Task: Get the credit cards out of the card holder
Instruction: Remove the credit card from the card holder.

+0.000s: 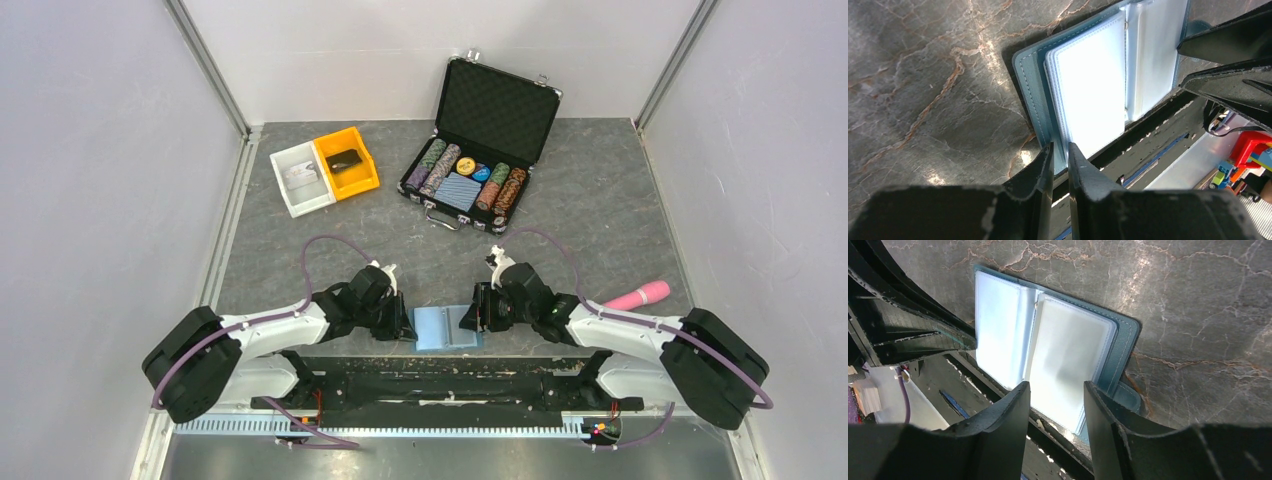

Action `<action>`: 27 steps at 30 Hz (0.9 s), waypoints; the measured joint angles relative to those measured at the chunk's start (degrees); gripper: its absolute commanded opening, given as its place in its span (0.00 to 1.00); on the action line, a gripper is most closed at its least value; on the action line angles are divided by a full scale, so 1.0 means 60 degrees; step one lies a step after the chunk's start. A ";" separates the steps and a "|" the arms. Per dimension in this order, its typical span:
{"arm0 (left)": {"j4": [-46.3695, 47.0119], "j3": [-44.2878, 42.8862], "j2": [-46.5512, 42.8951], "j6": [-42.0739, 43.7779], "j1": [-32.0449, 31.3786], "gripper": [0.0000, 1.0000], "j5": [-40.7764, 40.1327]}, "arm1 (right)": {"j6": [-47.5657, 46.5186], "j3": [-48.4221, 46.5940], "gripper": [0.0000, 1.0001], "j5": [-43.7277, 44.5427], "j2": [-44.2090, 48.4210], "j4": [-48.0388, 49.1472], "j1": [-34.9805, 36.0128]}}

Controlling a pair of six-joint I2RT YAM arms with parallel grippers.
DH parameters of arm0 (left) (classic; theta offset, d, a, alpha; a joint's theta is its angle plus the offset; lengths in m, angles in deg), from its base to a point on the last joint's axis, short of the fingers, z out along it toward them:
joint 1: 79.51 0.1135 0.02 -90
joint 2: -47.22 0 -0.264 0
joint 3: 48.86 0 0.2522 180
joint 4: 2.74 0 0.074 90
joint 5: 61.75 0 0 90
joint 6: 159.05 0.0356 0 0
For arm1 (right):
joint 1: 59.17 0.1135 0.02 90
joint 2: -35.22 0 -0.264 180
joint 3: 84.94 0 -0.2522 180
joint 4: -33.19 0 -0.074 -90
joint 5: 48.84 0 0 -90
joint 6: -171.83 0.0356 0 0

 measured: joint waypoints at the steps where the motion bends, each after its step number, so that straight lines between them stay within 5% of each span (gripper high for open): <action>1: 0.0004 0.0000 0.0000 0.0000 0.0000 0.23 -0.0004 | -0.0004 0.0000 0.46 0.0022 -0.0007 0.0000 0.0004; 27: 0.0368 0.0277 -0.0226 -0.0011 0.0000 0.27 0.0015 | -0.0382 -0.0933 0.46 0.1177 -0.0688 -0.1020 0.0583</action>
